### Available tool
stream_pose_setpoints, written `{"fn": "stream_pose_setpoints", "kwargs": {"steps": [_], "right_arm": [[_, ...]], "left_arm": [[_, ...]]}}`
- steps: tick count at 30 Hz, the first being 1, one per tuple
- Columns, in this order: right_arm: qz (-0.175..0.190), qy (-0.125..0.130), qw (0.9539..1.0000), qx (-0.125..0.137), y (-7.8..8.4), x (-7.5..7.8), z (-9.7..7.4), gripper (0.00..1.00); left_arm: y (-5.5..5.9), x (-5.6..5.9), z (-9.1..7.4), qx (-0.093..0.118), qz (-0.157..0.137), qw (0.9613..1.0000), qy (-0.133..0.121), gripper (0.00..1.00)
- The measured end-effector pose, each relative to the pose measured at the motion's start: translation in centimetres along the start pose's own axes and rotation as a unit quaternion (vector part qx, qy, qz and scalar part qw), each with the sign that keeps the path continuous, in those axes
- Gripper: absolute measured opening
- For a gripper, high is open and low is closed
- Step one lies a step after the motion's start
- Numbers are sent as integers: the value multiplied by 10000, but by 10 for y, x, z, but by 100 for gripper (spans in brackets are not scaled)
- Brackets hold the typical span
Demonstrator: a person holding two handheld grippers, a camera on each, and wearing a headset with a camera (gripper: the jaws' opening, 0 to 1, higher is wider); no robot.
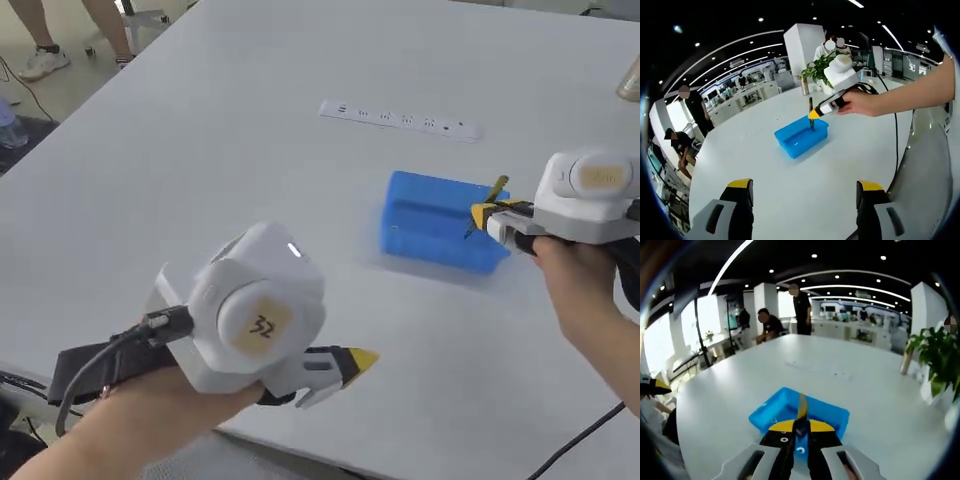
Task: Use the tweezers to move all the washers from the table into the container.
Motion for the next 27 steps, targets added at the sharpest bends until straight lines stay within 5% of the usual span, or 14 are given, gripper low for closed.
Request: {"fn": "stream_pose_setpoints", "kwargs": {"steps": [4,12,21,27], "right_arm": [[-285,-165,9986,403,-19,-12,-32,4],[-847,-754,9915,644,-26,-52,-80,4],[-1426,-1126,9826,397,2,-80,-113,4],[-1681,-1306,9767,263,20,-96,-124,4]], "left_arm": [[-17,2,3,181,40,9997,174,77],[-47,3,5,399,327,9981,322,60],[-70,5,7,654,298,9952,669,36],[-76,21,13,531,700,9904,1070,25]]}}
Point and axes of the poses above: the centre of the closed fingertips' face, and the gripper's own axes: z roughly forward along the fingers, x roughly to its right, y roughly out of its underside, the point moved 4 cm from there along -z, roughly backward along the fingers, and after that the axes turned 14 degrees about y, right-handed, at the moved point
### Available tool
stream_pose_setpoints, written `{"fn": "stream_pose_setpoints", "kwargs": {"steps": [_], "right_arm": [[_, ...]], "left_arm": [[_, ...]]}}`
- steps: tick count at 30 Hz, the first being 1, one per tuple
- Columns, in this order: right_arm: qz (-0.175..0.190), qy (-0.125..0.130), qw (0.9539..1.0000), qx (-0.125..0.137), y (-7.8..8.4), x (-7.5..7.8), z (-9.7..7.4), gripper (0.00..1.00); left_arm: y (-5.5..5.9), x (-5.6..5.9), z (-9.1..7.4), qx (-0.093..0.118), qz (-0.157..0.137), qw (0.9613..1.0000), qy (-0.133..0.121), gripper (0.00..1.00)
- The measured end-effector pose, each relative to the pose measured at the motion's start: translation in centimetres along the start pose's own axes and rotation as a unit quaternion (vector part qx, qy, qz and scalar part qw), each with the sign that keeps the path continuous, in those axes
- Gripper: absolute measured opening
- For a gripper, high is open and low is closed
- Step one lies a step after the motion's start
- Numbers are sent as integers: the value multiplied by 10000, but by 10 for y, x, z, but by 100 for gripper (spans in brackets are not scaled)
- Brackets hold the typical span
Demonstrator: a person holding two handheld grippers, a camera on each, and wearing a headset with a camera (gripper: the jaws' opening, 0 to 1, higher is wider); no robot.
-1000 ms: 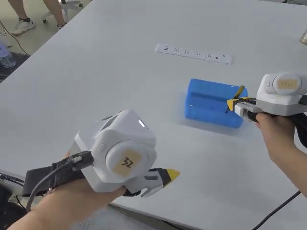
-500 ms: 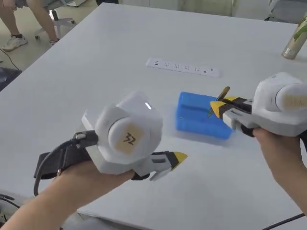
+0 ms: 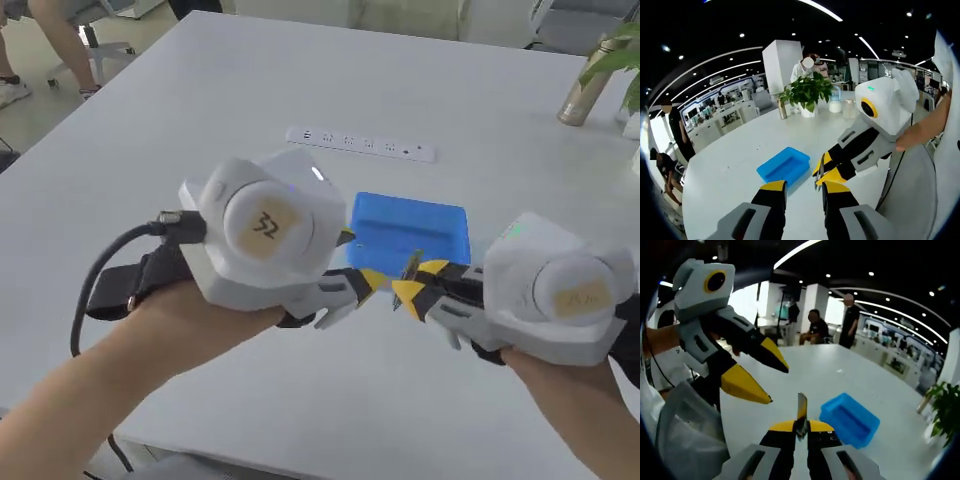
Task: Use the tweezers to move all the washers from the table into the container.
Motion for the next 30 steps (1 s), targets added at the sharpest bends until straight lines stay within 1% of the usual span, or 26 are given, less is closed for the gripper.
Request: {"fn": "stream_pose_setpoints", "kwargs": {"steps": [1,3,4,5,6,8,10,12,14,16,17,19,20,22,23,24,25,27,29,30], "right_arm": [[-99,-24,9999,-34,2,-2,0,4],[-287,-53,9995,-88,7,-8,-1,4],[-411,-61,9991,-119,9,-11,-1,4],[-478,-54,9987,-148,11,-12,-1,4],[-508,-51,9986,-158,12,-13,-1,4],[-556,-67,9982,-200,16,-15,-1,4],[-656,-65,9975,-245,20,-18,-1,4],[-760,-93,9966,-298,24,-21,-1,4],[-817,-131,9960,-340,28,-24,-1,4],[-848,-173,9955,-376,32,-26,0,4],[-863,-186,9953,-396,34,-27,1,4],[-907,-182,9947,-450,39,-29,1,4],[-925,-176,9944,-483,41,-30,1,4],[-1075,-201,9925,-547,48,-34,1,4],[-1254,-202,9901,-598,53,-35,0,4],[-1362,-212,9885,-626,55,-36,0,4],[-1528,-222,9857,-674,59,-37,0,4],[-1704,-212,9826,-705,63,-37,0,4],[-1801,-203,9806,-741,65,-38,1,4],[-1833,-199,9800,-755,66,-37,1,4]], "left_arm": [[-1,4,2,-4,115,9999,100,23],[-1,11,5,-87,322,9992,231,19],[-1,15,7,-160,434,9984,323,18],[1,17,9,-201,451,9981,363,17],[4,21,11,-314,455,9973,492,17],[6,24,14,-324,459,9968,576,14],[8,26,16,-378,448,9961,658,10],[9,26,17,-386,469,9958,682,8],[11,27,19,-429,471,9950,766,3],[18,29,23,-563,412,9934,910,0],[20,30,25,-596,419,9926,968,0],[28,32,28,-740,407,9907,1069,0],[30,33,30,-765,436,9901,1093,0],[35,37,33,-835,456,9881,1207,0],[39,41,35,-928,495,9857,1313,0],[41,41,36,-977,552,9847,1337,0],[43,42,38,-1020,603,9838,1346,0],[47,44,42,-1120,715,9816,1369,0],[50,45,47,-1139,842,9804,1369,0],[50,45,49,-1132,850,9806,1358,0]]}}
Point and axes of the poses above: the centre of the closed fingertips' face, and the gripper's own axes: z roughly forward along the fingers, x roughly to its right, y roughly out of its underside, the point moved 4 cm from there along -z, roughly backward along the fingers, and after that the axes turned 14 degrees about y, right-handed, at the moved point
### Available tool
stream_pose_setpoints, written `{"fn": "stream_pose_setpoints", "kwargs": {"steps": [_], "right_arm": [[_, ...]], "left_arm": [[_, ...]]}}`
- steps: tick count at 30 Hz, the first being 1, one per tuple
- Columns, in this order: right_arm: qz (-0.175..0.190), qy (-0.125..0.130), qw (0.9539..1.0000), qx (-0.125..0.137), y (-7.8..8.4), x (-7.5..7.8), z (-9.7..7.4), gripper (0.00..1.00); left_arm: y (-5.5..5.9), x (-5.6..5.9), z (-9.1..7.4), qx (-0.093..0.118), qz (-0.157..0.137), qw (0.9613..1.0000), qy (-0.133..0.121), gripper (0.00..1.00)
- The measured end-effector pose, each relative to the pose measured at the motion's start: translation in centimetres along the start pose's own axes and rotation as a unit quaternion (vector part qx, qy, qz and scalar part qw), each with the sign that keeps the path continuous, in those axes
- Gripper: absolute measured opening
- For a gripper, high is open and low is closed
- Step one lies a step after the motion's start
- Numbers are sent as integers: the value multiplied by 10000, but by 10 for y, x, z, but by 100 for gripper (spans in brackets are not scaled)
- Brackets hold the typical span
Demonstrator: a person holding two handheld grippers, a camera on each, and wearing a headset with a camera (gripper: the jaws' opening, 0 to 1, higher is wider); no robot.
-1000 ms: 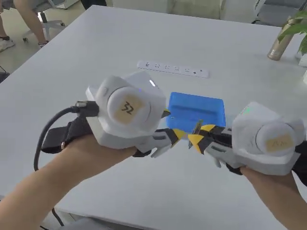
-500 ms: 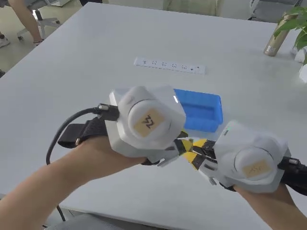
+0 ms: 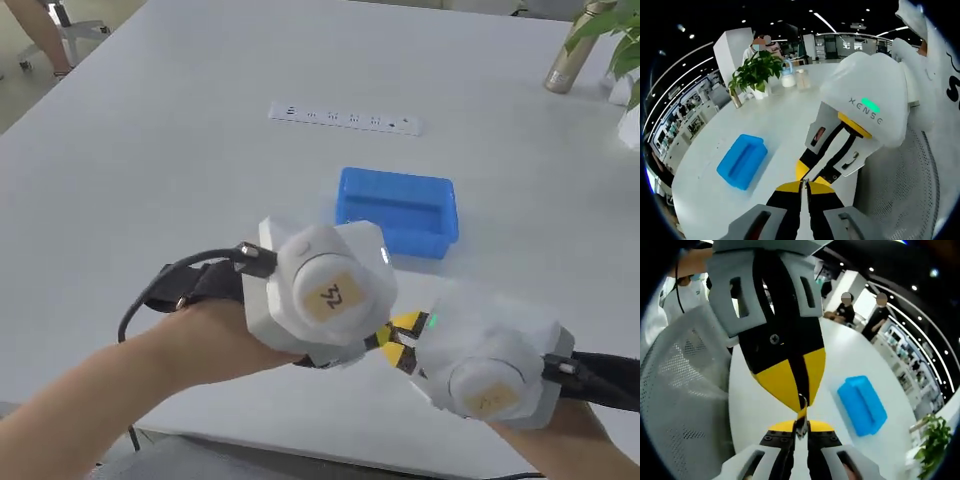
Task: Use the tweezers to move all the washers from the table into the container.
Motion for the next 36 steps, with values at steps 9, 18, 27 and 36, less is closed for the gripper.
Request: {"fn": "stream_pose_setpoints", "kwargs": {"steps": [9,18,27,36], "right_arm": [[-112,-14,9999,-128,11,-2,5,4],[-106,51,9991,-411,31,-2,15,5],[593,-155,9966,-556,37,-14,6,28],[2471,-100,9674,-545,39,-2,-25,35]], "left_arm": [[5,-2,15,-135,-49,9998,138,0],[19,-10,36,-243,-55,9992,314,0],[61,-22,56,-874,183,9949,465,0],[75,-34,68,-1413,623,9858,658,0]]}}
Point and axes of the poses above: the centre of the closed fingertips' face, and the gripper's own axes: z roughly forward along the fingers, x roughly to its right, y roughly out of its underside, the point moved 4 cm from there along -z, roughly backward along the fingers, and after that the axes turned 14 degrees about y, right-handed, at the moved point
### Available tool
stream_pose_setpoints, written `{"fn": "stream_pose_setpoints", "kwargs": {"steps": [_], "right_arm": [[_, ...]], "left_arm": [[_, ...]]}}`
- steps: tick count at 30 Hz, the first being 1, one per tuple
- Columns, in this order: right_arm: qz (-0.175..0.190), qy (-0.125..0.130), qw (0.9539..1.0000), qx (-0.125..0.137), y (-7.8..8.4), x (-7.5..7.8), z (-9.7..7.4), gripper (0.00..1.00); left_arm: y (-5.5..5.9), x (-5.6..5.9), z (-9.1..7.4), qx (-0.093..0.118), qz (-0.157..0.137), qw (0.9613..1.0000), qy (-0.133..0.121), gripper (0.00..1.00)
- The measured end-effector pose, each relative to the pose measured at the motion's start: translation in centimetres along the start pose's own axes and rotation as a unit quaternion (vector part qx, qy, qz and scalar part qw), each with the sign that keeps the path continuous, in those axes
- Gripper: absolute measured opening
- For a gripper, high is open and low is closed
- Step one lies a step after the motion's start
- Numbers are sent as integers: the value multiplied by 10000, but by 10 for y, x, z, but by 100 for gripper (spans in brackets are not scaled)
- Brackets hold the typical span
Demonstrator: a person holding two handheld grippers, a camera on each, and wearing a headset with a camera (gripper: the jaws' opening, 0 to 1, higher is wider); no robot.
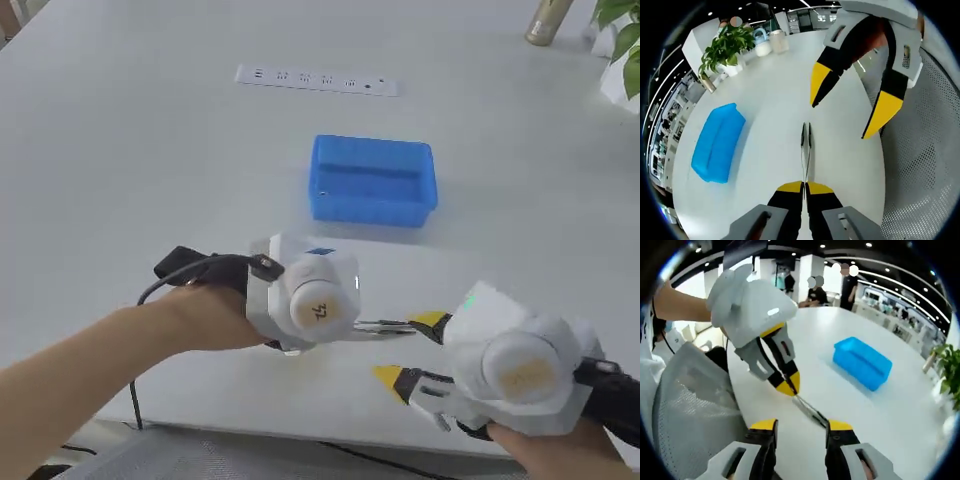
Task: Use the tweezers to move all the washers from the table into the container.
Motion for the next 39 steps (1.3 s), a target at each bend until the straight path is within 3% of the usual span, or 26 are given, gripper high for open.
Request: {"fn": "stream_pose_setpoints", "kwargs": {"steps": [6,7,9,13,16,19,21,22,23,24,25,29,32,36,39], "right_arm": [[763,323,9965,62,3,22,-10,37],[793,377,9961,65,4,26,-12,38],[828,488,9954,61,5,33,-15,37],[735,799,9941,66,6,48,-22,38],[865,914,9919,147,3,58,-27,39],[916,1042,9900,248,-4,69,-28,39],[957,1076,9891,300,-8,74,-28,41],[990,1052,9888,384,-16,76,-27,43],[994,1047,9887,408,-18,75,-26,44],[992,1040,9888,412,-19,75,-26,46],[993,1021,9890,393,-19,74,-23,49],[1012,1023,9888,385,-19,75,-23,54],[1104,1029,9876,421,-19,77,-24,58],[1254,1042,9855,472,-17,83,-29,62],[1395,1011,9838,498,-17,84,-32,66]], "left_arm": [[6,-6,9,-216,18,9998,19,0],[3,-8,9,-131,169,9998,-31,0],[6,-6,9,-243,120,9996,-17,0],[6,-8,7,-133,-2,9996,-252,3],[9,-6,2,-85,-385,9987,-317,15],[11,-6,-6,162,-835,9950,-528,25],[11,-7,-16,471,-1233,9888,-690,33],[12,-5,-34,993,-1975,9713,-884,45],[13,-4,-42,1143,-2145,9654,-949,48],[14,-4,-47,1222,-2257,9609,-1042,53],[16,-6,-56,1386,-2347,9531,-1317,59],[23,-4,-75,1673,-2747,9326,-1640,81],[30,-2,-93,1906,-2967,9161,-1908,84],[32,4,-111,2042,-3081,9060,-2064,87],[30,10,-120,2073,-3072,9027,-2186,89]]}}
Point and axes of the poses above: the centre of the closed fingertips' face, and the gripper's own axes: z roughly forward along the fingers, x roughly to its right, y roughly out of its underside, the point moved 4 cm from there along -z, roughly backward along the fingers, and after that the axes turned 14 degrees about y, right-handed, at the moved point
